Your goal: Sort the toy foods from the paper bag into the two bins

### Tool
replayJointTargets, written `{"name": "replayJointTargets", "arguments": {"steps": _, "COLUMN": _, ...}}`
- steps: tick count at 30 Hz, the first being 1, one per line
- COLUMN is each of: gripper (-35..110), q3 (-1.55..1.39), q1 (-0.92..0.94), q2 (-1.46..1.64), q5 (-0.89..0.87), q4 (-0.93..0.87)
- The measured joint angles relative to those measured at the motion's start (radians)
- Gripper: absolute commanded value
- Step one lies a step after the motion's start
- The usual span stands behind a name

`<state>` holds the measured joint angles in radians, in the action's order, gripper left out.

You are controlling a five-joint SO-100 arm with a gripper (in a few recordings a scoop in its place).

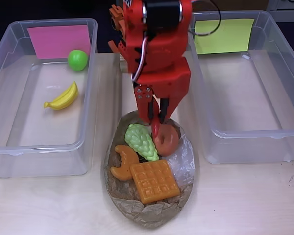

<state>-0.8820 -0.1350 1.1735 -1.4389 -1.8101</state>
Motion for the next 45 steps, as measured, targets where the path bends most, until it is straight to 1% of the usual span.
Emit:
{"name": "replayJointTargets", "arguments": {"steps": 7, "gripper": 0, "q3": -0.021, "q1": 0.091, "q2": 0.207, "q5": 0.104, "q4": -0.018}}
{"name": "replayJointTargets", "arguments": {"steps": 11, "gripper": 0, "q3": -0.087, "q1": 0.161, "q2": 0.359, "q5": 0.183, "q4": 0.025}}
{"name": "replayJointTargets", "arguments": {"steps": 15, "gripper": 0, "q3": -0.212, "q1": 0.318, "q2": 0.511, "q5": 0.242, "q4": 0.054}}
{"name": "replayJointTargets", "arguments": {"steps": 18, "gripper": 0, "q3": -0.357, "q1": 0.489, "q2": 0.600, "q5": 0.245, "q4": 0.107}}
{"name": "replayJointTargets", "arguments": {"steps": 21, "gripper": 0, "q3": -0.502, "q1": 0.658, "q2": 0.615, "q5": 0.245, "q4": 0.193}}
{"name": "replayJointTargets", "arguments": {"steps": 25, "gripper": 0, "q3": -0.620, "q1": 0.813, "q2": 0.535, "q5": 0.258, "q4": 0.311}}
{"name": "replayJointTargets", "arguments": {"steps": 27, "gripper": 1, "q3": -0.629, "q1": 0.868, "q2": 0.457, "q5": 0.261, "q4": 0.373}}
{"name": "replayJointTargets", "arguments": {"steps": 36, "gripper": 8, "q3": -0.669, "q1": 0.994, "q2": 0.156, "q5": 0.264, "q4": 0.554}}
{"name": "replayJointTargets", "arguments": {"steps": 40, "gripper": 11, "q3": -0.629, "q1": 1.003, "q2": 0.061, "q5": 0.281, "q4": 0.546}}
{"name": "replayJointTargets", "arguments": {"steps": 45, "gripper": 14, "q3": -0.472, "q1": 0.999, "q2": -0.071, "q5": 0.298, "q4": 0.465}}
